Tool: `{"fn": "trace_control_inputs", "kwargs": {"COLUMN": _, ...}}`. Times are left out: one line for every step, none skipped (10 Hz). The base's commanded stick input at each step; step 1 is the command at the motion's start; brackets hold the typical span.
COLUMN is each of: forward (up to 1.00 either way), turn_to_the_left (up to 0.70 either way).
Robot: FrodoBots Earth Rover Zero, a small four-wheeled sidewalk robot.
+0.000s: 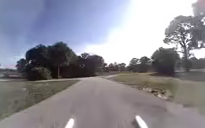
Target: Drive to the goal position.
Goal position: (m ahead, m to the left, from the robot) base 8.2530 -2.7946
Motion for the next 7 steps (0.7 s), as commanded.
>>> {"fn": "trace_control_inputs", "kwargs": {"forward": 0.7, "turn_to_the_left": 0.0}}
{"fn": "trace_control_inputs", "kwargs": {"forward": 0.7, "turn_to_the_left": 0.0}}
{"fn": "trace_control_inputs", "kwargs": {"forward": 0.7, "turn_to_the_left": 0.0}}
{"fn": "trace_control_inputs", "kwargs": {"forward": 0.7, "turn_to_the_left": 0.0}}
{"fn": "trace_control_inputs", "kwargs": {"forward": 0.7, "turn_to_the_left": 0.0}}
{"fn": "trace_control_inputs", "kwargs": {"forward": 0.7, "turn_to_the_left": 0.0}}
{"fn": "trace_control_inputs", "kwargs": {"forward": 0.7, "turn_to_the_left": 0.0}}
